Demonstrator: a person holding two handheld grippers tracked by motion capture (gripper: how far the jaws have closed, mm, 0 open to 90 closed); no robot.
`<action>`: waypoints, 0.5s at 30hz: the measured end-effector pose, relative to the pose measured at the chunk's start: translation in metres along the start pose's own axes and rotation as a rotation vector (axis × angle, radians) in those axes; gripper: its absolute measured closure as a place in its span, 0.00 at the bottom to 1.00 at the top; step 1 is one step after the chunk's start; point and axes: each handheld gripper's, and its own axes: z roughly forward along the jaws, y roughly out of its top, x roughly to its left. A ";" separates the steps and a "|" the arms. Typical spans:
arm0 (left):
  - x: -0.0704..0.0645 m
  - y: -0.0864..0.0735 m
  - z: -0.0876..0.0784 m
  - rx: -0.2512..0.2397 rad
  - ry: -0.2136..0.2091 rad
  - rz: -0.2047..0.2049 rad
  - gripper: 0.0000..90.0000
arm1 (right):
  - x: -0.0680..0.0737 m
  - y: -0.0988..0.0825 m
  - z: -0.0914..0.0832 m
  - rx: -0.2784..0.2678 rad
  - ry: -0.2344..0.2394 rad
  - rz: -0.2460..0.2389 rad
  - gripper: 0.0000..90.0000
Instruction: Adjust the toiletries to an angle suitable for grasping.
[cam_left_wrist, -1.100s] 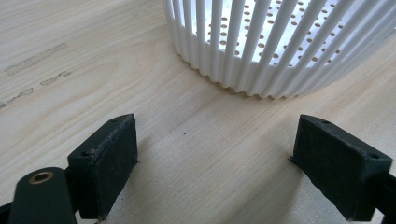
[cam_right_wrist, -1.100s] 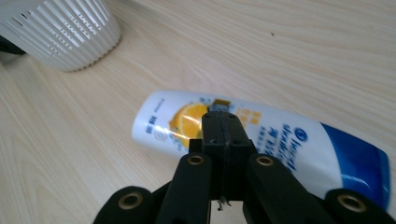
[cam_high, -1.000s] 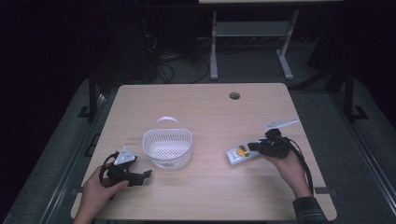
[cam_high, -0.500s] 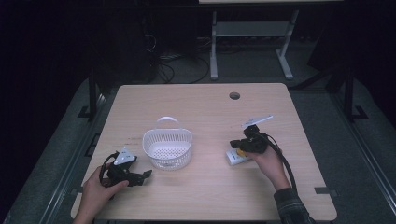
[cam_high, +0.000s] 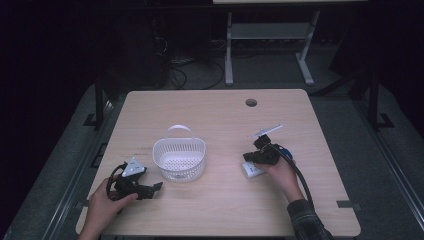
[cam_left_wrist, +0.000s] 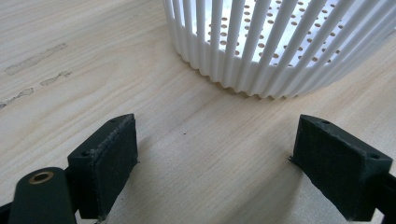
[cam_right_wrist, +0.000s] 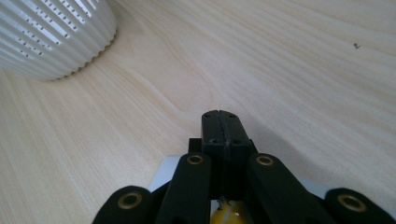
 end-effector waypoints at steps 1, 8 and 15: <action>0.000 0.000 0.000 -0.001 0.001 0.000 0.15 | 0.000 0.000 0.001 0.006 0.001 0.008 0.99; 0.000 0.000 0.000 0.000 0.000 0.000 0.15 | 0.004 -0.004 0.001 0.024 0.007 -0.009 0.99; 0.000 0.000 0.000 0.000 0.000 0.000 0.14 | 0.008 -0.012 -0.003 0.029 0.009 -0.020 0.99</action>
